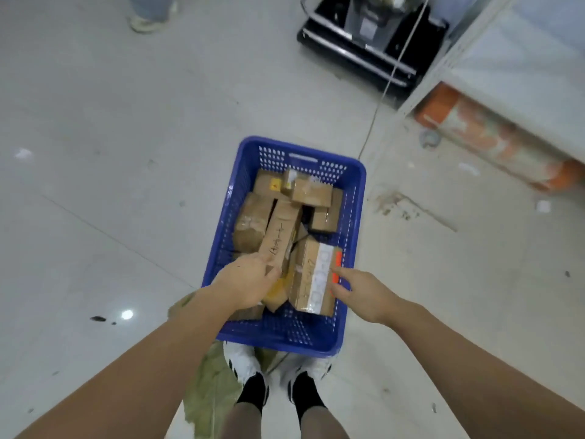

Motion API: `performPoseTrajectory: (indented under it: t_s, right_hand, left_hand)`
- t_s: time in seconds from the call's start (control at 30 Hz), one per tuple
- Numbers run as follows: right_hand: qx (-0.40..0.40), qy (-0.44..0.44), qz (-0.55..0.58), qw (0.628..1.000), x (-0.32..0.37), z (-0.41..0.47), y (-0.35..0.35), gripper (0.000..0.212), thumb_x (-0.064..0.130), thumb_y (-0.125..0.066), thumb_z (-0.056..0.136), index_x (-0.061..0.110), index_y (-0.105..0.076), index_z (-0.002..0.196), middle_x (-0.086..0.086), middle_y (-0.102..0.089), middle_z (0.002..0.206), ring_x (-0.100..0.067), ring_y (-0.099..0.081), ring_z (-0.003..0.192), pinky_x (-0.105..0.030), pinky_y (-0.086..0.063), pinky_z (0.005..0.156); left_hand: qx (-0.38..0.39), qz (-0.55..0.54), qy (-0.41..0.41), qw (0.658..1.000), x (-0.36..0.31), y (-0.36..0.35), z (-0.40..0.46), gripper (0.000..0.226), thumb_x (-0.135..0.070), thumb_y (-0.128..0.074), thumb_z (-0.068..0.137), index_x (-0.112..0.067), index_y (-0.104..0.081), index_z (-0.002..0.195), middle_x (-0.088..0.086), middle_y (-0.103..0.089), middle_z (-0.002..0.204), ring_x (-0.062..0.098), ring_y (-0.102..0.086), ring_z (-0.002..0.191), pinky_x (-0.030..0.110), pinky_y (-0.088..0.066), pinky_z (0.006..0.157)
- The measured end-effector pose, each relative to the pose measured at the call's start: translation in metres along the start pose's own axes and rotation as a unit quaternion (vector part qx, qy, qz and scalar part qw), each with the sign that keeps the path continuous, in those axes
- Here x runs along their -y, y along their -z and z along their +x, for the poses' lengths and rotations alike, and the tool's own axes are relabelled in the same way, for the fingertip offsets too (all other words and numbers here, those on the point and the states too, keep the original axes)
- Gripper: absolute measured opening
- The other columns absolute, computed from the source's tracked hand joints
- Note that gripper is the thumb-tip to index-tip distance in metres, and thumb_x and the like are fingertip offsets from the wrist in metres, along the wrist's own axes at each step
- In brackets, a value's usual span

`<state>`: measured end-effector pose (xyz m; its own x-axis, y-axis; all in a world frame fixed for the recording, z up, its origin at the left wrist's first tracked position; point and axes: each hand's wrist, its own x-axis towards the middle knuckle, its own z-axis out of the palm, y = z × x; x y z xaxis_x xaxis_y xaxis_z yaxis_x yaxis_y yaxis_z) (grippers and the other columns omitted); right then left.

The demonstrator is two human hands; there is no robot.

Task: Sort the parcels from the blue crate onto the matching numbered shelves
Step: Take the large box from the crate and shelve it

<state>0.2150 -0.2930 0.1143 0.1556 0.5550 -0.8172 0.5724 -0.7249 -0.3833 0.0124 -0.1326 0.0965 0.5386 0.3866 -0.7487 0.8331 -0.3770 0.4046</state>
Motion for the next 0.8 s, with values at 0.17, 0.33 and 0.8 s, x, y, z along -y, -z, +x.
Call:
performPoseTrajectory:
  t_s: [0.17,0.33,0.8]
  right_hand:
    - [-0.017,-0.053,0.096,0.994,-0.063,0.072,-0.061,0.052,0.043,-0.047,0.107,0.024,-0.045,0.154,0.002,-0.057,0.147,-0.016,-0.059,0.123,-0.027,-0.046,0.106]
    - [-0.082,-0.063,0.164,0.981,-0.097,0.128,-0.115,0.041,0.023,-0.048,0.107,0.02,-0.05,0.148,0.005,-0.061,0.136,-0.013,-0.06,0.111,-0.01,-0.047,0.085]
    - [-0.253,-0.147,0.165,0.942,-0.099,0.195,-0.194,0.085,0.034,-0.065,0.096,0.011,-0.015,0.161,-0.009,-0.02,0.166,-0.028,-0.022,0.151,-0.045,-0.032,0.12]
  left_hand:
    - [0.069,-0.021,0.013,0.997,0.029,-0.094,0.085,0.06,-0.058,-0.035,0.103,-0.021,-0.044,0.15,0.008,-0.055,0.147,0.027,-0.055,0.13,0.043,-0.044,0.108]
    - [0.05,-0.177,0.104,0.977,0.032,-0.168,0.15,0.061,-0.062,-0.038,0.104,-0.017,-0.055,0.141,0.01,-0.061,0.14,0.028,-0.057,0.126,0.038,-0.042,0.108]
    - [0.008,-0.413,0.129,0.901,0.024,-0.242,0.22,0.088,-0.078,-0.045,0.091,-0.023,-0.034,0.16,0.001,-0.055,0.152,0.023,-0.051,0.14,0.048,-0.039,0.118]
